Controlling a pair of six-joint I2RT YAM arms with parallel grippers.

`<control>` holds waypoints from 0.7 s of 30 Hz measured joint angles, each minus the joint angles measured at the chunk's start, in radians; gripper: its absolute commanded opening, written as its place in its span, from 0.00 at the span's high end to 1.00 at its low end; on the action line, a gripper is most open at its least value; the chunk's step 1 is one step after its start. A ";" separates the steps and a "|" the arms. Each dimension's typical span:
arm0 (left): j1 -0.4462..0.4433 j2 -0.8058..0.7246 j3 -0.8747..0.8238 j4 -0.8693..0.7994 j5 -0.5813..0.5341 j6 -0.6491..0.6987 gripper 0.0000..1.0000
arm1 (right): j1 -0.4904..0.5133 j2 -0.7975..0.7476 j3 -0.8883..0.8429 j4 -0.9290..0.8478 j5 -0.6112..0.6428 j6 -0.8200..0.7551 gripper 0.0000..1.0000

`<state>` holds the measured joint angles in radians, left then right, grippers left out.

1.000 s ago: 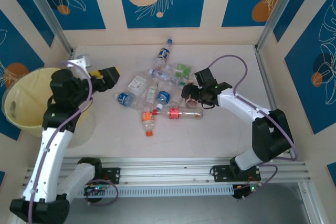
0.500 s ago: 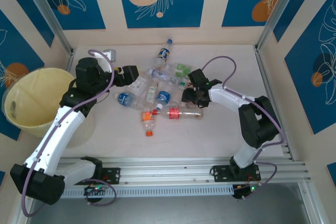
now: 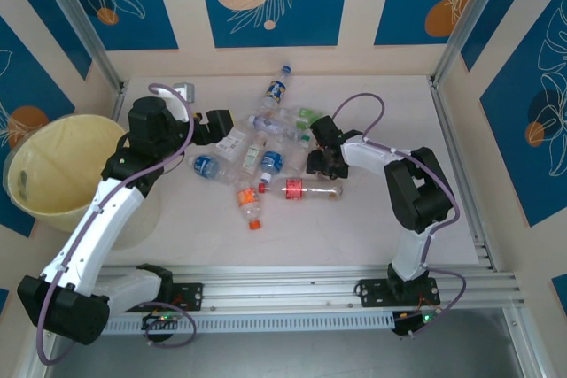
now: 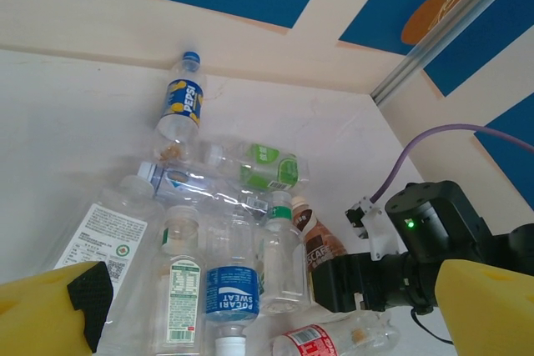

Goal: Put the plastic bottles in the bin

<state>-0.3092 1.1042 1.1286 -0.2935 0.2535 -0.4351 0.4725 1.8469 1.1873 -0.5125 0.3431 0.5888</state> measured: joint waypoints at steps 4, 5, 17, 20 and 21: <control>0.000 0.000 -0.007 0.010 0.000 0.000 0.00 | 0.002 0.001 0.000 0.006 0.013 -0.014 0.34; 0.000 0.000 -0.010 0.011 0.000 0.000 0.00 | 0.003 -0.001 -0.004 0.011 0.019 -0.015 0.35; -0.001 0.001 -0.056 0.052 -0.018 -0.044 0.00 | 0.018 -0.206 -0.124 0.058 0.097 -0.039 0.43; -0.001 0.011 -0.071 0.070 -0.013 -0.062 0.00 | 0.024 -0.274 -0.153 0.079 0.104 -0.045 0.44; -0.002 0.018 -0.074 0.077 -0.010 -0.065 0.00 | 0.027 -0.294 -0.160 0.081 0.104 -0.048 0.45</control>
<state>-0.3111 1.1221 1.0550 -0.2169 0.2440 -0.5003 0.4995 1.5528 1.0271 -0.4313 0.4469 0.5404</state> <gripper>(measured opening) 0.997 0.589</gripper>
